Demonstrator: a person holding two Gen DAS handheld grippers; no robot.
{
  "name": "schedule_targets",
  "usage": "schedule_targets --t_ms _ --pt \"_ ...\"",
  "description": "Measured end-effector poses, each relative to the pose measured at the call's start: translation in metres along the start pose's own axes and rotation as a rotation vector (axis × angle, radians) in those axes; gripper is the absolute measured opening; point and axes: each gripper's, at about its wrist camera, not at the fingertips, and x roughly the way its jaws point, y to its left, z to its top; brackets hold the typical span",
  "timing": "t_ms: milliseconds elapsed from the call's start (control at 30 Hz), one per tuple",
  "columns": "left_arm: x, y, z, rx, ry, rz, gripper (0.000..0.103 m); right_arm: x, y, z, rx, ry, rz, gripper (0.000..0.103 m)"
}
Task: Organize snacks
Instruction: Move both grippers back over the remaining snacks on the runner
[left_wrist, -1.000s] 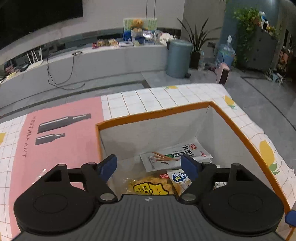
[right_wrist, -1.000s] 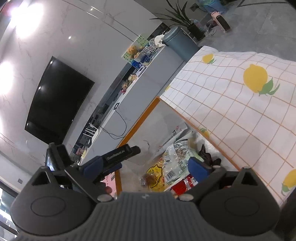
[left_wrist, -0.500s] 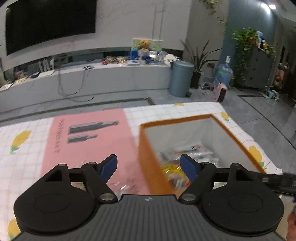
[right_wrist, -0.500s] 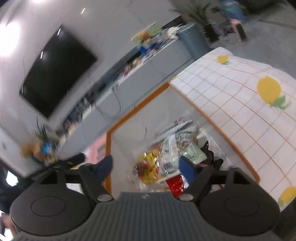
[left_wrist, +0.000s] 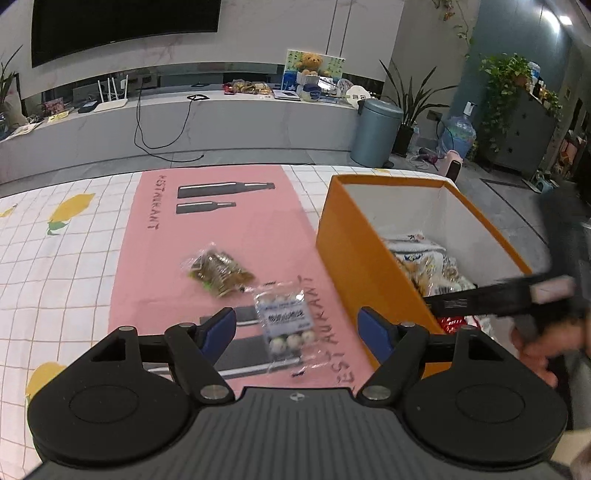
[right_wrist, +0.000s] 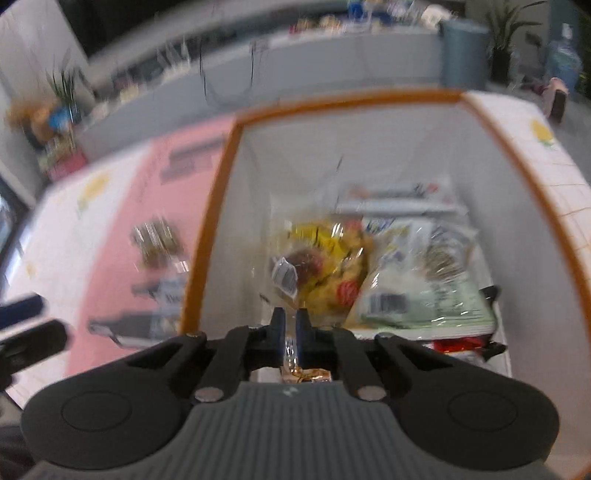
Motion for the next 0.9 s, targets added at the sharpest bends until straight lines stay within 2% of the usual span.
schedule_targets --t_ms 133,200,333,433,500,600,733,800,867,900 --pt "0.002 0.012 -0.010 -0.013 -0.017 -0.001 0.088 0.017 0.001 0.012 -0.001 0.033 -0.048 0.002" --pt "0.007 0.017 -0.014 -0.017 -0.003 -0.001 0.088 0.017 -0.002 0.020 0.022 0.011 -0.026 0.005" --pt "0.018 0.023 -0.022 -0.013 0.033 0.016 0.086 0.013 -0.019 0.043 0.180 -0.063 0.034 0.008" --pt "0.020 0.029 -0.025 -0.018 0.038 0.032 0.086 0.015 -0.030 0.061 0.270 -0.103 0.113 0.018" --pt "0.021 0.034 -0.026 -0.029 0.044 0.038 0.085 0.022 -0.032 0.073 0.279 -0.112 0.086 0.018" --pt "0.023 0.041 -0.026 -0.041 0.048 0.058 0.085 0.026 -0.031 0.077 0.297 -0.156 0.036 0.018" --pt "0.024 0.046 -0.024 -0.045 0.053 0.073 0.085 0.008 -0.029 0.063 0.325 -0.199 0.107 0.018" --pt "0.023 0.048 -0.023 -0.050 0.053 0.074 0.085 -0.011 -0.021 0.055 0.322 -0.239 0.146 0.027" --pt "0.021 0.051 -0.022 -0.054 0.055 0.071 0.085 -0.027 -0.005 0.046 0.297 -0.289 0.189 0.042" --pt "0.019 0.052 -0.022 -0.056 0.054 0.072 0.085 -0.037 0.006 0.042 0.270 -0.322 0.208 0.043"
